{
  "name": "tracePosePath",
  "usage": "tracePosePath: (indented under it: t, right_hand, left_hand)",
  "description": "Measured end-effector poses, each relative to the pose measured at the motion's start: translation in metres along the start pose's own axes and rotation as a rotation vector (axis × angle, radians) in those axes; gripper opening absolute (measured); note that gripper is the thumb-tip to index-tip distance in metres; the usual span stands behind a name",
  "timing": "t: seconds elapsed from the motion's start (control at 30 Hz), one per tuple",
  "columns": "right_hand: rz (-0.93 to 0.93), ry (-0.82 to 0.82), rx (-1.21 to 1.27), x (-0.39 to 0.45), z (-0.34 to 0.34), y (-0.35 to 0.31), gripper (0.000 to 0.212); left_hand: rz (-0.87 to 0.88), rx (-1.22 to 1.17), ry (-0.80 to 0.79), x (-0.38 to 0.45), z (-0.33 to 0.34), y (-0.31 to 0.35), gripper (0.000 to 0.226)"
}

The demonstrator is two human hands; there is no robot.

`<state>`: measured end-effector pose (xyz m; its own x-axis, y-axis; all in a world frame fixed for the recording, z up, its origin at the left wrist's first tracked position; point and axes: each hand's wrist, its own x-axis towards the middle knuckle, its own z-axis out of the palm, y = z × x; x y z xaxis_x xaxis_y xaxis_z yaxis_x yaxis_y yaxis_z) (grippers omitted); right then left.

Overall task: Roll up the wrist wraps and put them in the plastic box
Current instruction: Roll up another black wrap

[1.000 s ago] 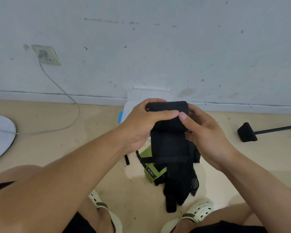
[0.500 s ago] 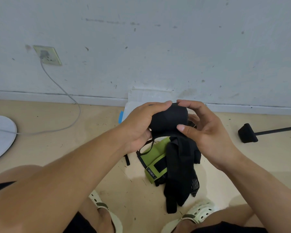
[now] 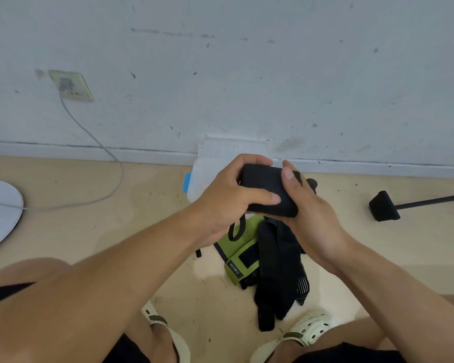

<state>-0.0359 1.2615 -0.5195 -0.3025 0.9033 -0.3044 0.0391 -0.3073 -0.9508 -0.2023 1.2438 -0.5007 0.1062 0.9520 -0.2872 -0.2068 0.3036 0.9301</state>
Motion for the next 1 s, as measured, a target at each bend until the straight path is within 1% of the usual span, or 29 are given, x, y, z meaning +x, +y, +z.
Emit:
tracePosePath:
  t: [0.13, 0.23, 0.3, 0.37, 0.43, 0.47, 0.53, 0.6, 0.67, 0.73, 0.8, 0.87, 1.0]
  right_hand:
    - [0.035, -0.007, 0.05, -0.006, 0.008, 0.004, 0.079]
    - [0.121, -0.036, 0.061, -0.009, 0.009, 0.0, 0.062]
    - [0.142, -0.075, -0.1, -0.009, 0.006, -0.006, 0.049]
    - [0.102, -0.071, -0.296, -0.01, 0.004, -0.013, 0.041]
    - [0.023, 0.001, -0.444, -0.008, 0.004, -0.017, 0.039]
    - [-0.026, 0.02, -0.481, -0.007, 0.003, -0.018, 0.038]
    - [-0.093, 0.011, -0.497, -0.005, 0.004, -0.014, 0.039]
    - [-0.151, -0.016, -0.514, -0.005, 0.011, -0.004, 0.057]
    - [-0.209, -0.025, -0.555, -0.007, 0.021, 0.004, 0.068]
    - [-0.309, 0.03, -0.653, -0.01, 0.031, 0.009, 0.062]
    - [-0.428, 0.092, -0.765, -0.012, 0.037, 0.011, 0.059]
    - [-0.492, 0.103, -0.797, -0.013, 0.04, 0.01, 0.059]
    - [-0.407, 0.064, -0.703, -0.007, 0.045, 0.002, 0.047]
  left_hand:
    - [0.002, -0.025, -0.001, -0.006, 0.004, -0.016, 0.041]
    - [-0.028, -0.013, 0.018, -0.008, 0.004, -0.024, 0.041]
    - [-0.036, -0.005, 0.016, -0.01, 0.004, -0.023, 0.042]
    - [-0.056, -0.008, 0.018, -0.009, 0.005, -0.021, 0.046]
    - [-0.115, -0.103, 0.023, -0.008, 0.006, -0.018, 0.046]
    - [-0.148, -0.186, 0.04, -0.009, 0.006, -0.016, 0.04]
    - [-0.208, -0.309, 0.132, -0.009, 0.008, -0.014, 0.031]
    - [-0.247, -0.26, 0.287, -0.01, 0.008, -0.017, 0.034]
    - [-0.278, -0.195, 0.402, -0.012, 0.007, -0.018, 0.035]
    - [-0.304, -0.219, 0.414, -0.013, 0.003, -0.016, 0.028]
    - [-0.344, -0.264, 0.414, -0.014, -0.001, -0.012, 0.029]
    - [-0.378, -0.289, 0.424, -0.014, -0.004, -0.009, 0.03]
    - [-0.405, -0.342, 0.484, -0.017, -0.007, -0.007, 0.025]
